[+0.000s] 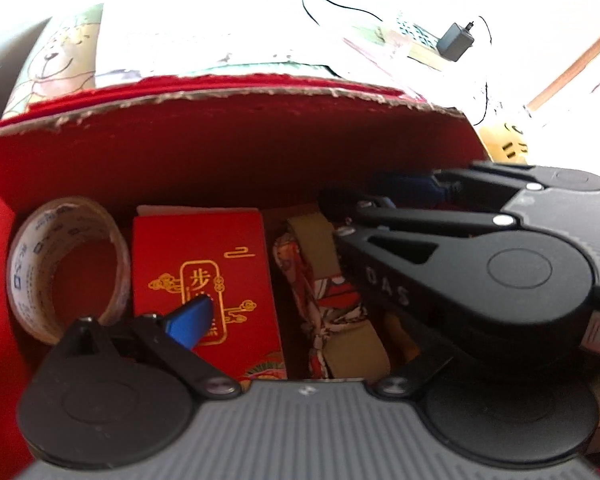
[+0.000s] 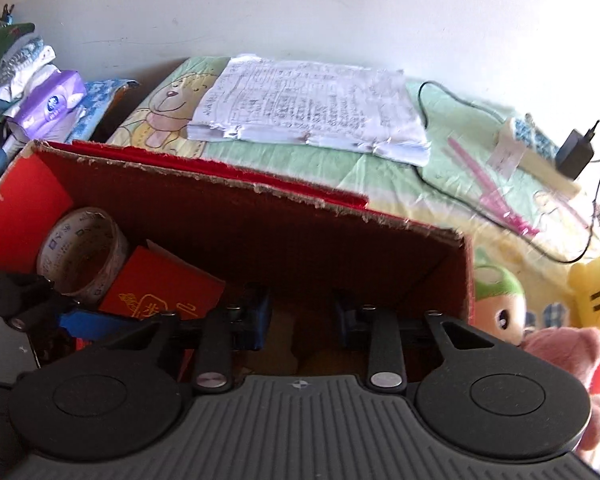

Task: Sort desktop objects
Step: 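Open the right gripper and release the gourd in the box, then withdraw the right gripper up out of the red box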

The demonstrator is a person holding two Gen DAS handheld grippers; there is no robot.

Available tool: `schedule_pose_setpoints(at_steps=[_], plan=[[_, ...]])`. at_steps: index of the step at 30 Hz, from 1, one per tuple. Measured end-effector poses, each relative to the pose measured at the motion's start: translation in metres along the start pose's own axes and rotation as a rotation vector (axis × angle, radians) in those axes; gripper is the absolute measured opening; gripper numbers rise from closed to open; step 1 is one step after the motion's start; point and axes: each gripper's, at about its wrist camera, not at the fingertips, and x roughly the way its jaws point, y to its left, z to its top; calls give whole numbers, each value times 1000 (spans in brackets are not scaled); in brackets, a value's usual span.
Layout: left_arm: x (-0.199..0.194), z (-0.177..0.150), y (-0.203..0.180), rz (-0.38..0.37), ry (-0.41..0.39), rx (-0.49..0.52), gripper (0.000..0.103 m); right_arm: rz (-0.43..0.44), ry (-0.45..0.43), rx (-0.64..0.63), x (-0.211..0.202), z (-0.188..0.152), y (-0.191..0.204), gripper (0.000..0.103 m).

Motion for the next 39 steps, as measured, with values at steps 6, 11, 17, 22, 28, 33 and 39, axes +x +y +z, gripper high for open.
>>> schedule_pose_setpoints(at_steps=[6,11,17,22,28,33,39], plan=[[-4,-1,5,42,-11,-42,100,21,-1,79,1,-4,-5,19],[-6,-2,8,50,-15,-59,100,9,-3,71,3,-5,-2,21],[7,9,2,48,1,-51,102,-13,0,62,6,-4,0,22],[9,10,0,59,8,-35,102,3,-26,88,2,-4,-5,21],[19,17,-7,74,6,-37,102,8,-39,93,1,-5,-5,20],[19,16,-7,91,-4,-45,102,10,-44,95,1,-5,-5,21],[17,14,-3,90,-21,-63,102,22,-36,91,2,-5,-6,22]])
